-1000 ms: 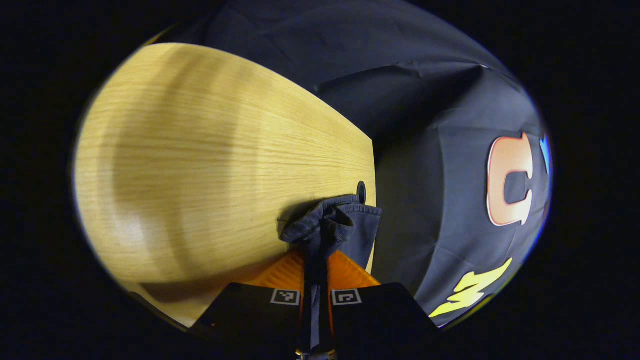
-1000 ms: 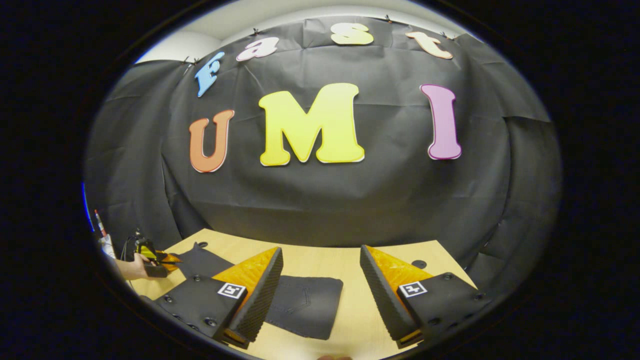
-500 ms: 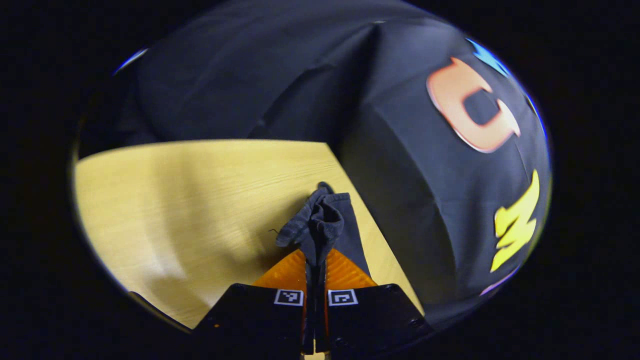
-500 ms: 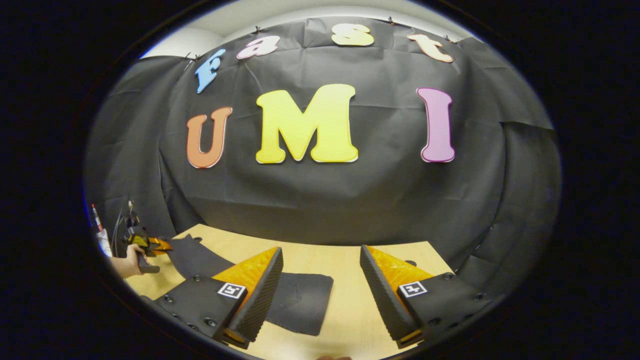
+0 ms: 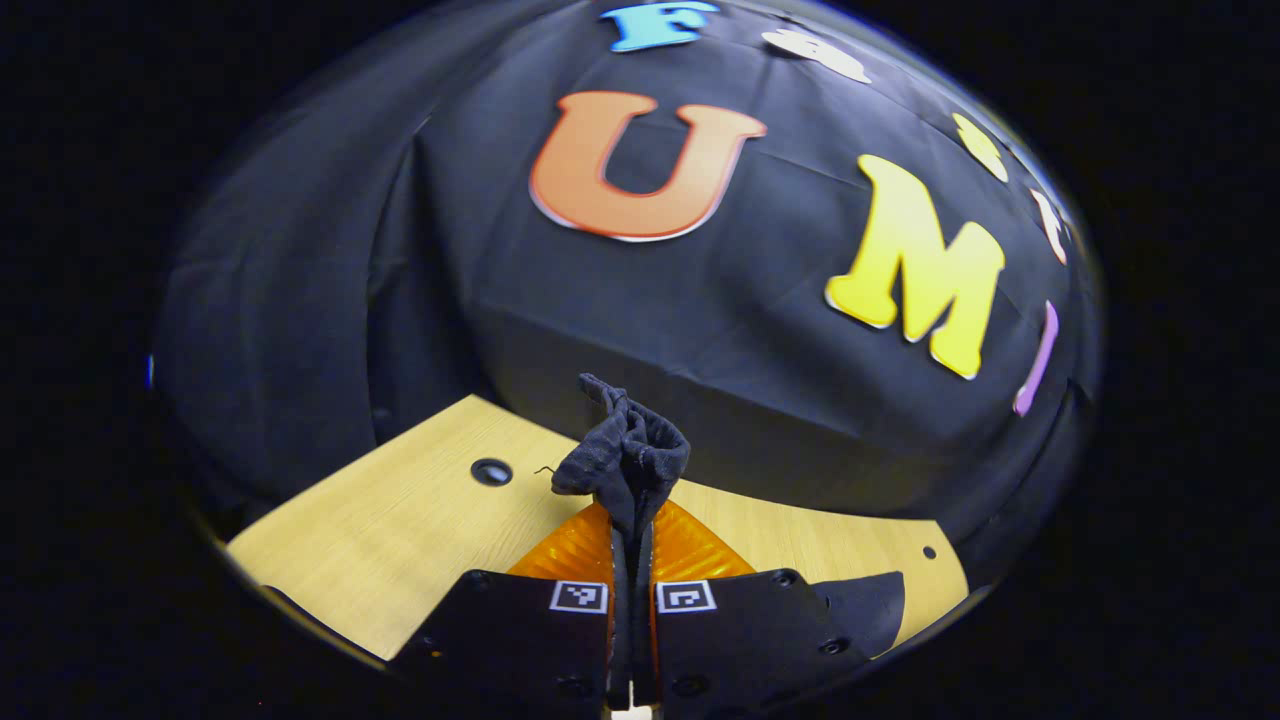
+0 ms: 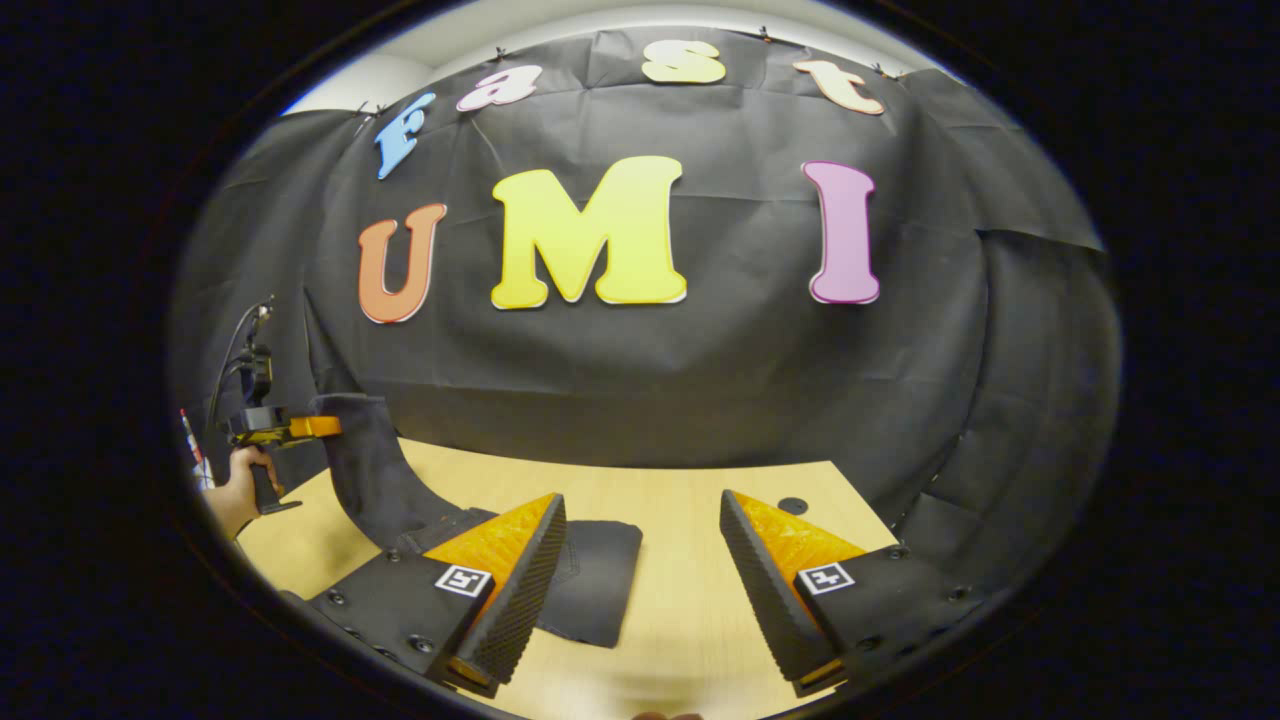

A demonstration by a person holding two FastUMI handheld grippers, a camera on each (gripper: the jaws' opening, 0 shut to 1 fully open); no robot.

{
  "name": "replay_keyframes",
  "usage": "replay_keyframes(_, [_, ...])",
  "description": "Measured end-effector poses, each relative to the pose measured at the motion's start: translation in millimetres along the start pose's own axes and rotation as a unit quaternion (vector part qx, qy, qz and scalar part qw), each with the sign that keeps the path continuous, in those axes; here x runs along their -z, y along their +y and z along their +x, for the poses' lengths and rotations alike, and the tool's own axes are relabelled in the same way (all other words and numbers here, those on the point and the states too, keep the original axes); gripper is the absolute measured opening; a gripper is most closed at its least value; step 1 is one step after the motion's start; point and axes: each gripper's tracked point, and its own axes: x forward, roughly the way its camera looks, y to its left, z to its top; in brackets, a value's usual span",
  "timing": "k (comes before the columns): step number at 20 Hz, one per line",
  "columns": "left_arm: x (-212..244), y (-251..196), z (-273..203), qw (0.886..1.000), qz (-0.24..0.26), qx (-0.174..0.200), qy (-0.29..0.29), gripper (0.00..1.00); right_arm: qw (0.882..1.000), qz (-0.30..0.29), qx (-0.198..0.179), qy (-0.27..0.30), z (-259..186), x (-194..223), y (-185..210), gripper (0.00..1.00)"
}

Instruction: Grasp the waist and the cuffs of the jeans and fold them to make the two legs overlap; first hold the waist and fold one-third of the jeans toward the cuffs, then hold the cuffs and fold the remaining one-third in the same direction to finish folding.

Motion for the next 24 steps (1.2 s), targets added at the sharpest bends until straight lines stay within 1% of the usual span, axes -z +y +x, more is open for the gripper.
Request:
replay_keyframes(3, [-1.5,-41.1,-4.2,0.998,0.058,0.037,-0.01,0.04,1.0,-0.001,0.017,0.006,-14.1,7.9,-18.1,0.95])
replay_keyframes(5, [-2.9,-74.2,-8.9,0.992,0.105,0.063,-0.016,0.04,1.0,0.002,0.029,0.008,-22.2,11.5,-29.8,0.95])
replay_keyframes(9, [16.1,-136.9,-13.3,0.974,0.19,0.12,-0.013,0.04,0.999,0.013,0.052,0.009,-38.0,16.3,-52.7,0.95])
replay_keyframes(10, [25.0,-149.1,-14.3,0.969,0.206,0.134,-0.009,0.04,0.998,0.015,0.058,0.009,-41.7,18.3,-58.1,0.95])
replay_keyframes(11, [34.8,-159.4,-14.0,0.965,0.218,0.147,-0.003,0.04,0.998,0.017,0.063,0.01,-45.0,19.6,-64.0,0.92])
replay_keyframes(12, [47.1,-166.9,-9.3,0.959,0.232,0.16,0.001,0.04,0.997,0.019,0.067,0.011,-48.4,21.3,-68.8,0.95])
replay_keyframes(13, [55.2,-176.3,-6.1,0.954,0.247,0.171,0.004,0.04,0.997,0.02,0.073,0.011,-53.0,26.1,-73.7,0.95])
replay_keyframes(14, [61.8,-190.1,-6.1,0.949,0.26,0.18,0.009,0.04,0.997,0.021,0.078,0.012,-57.9,28.0,-78.0,0.92])
replay_keyframes(15, [70.4,-200.8,-5.1,0.944,0.269,0.188,0.015,0.04,0.996,0.022,0.083,0.013,-63.3,28.9,-82.4,0.95])
replay_keyframes(16, [81.6,-212.4,-11.6,0.941,0.276,0.194,0.022,0.04,0.996,0.022,0.087,0.015,-66.9,30.1,-86.7,0.95])
replay_keyframes(19, [109.5,-237.6,-7.8,0.931,0.298,0.205,0.038,0.04,0.994,0.024,0.101,0.019,-77.7,33.3,-101.5,0.95])
replay_keyframes(20, [116.5,-241.3,-6.4,0.929,0.306,0.206,0.044,0.04,0.994,0.027,0.105,0.021,-80.4,35.5,-106.1,0.95])
replay_keyframes(21, [123.2,-244.3,-5.9,0.925,0.314,0.207,0.048,0.04,0.993,0.029,0.11,0.023,-83.1,36.5,-110.3,0.92])
replay_keyframes(22, [129.8,-246.5,-4.8,0.923,0.322,0.207,0.051,0.04,0.993,0.031,0.115,0.024,-86.2,38.1,-115.1,0.95])
replay_keyframes(24, [147.1,-248.9,-6.3,0.914,0.344,0.206,0.062,0.04,0.991,0.035,0.122,0.028,-90.0,41.7,-122.1,0.95])
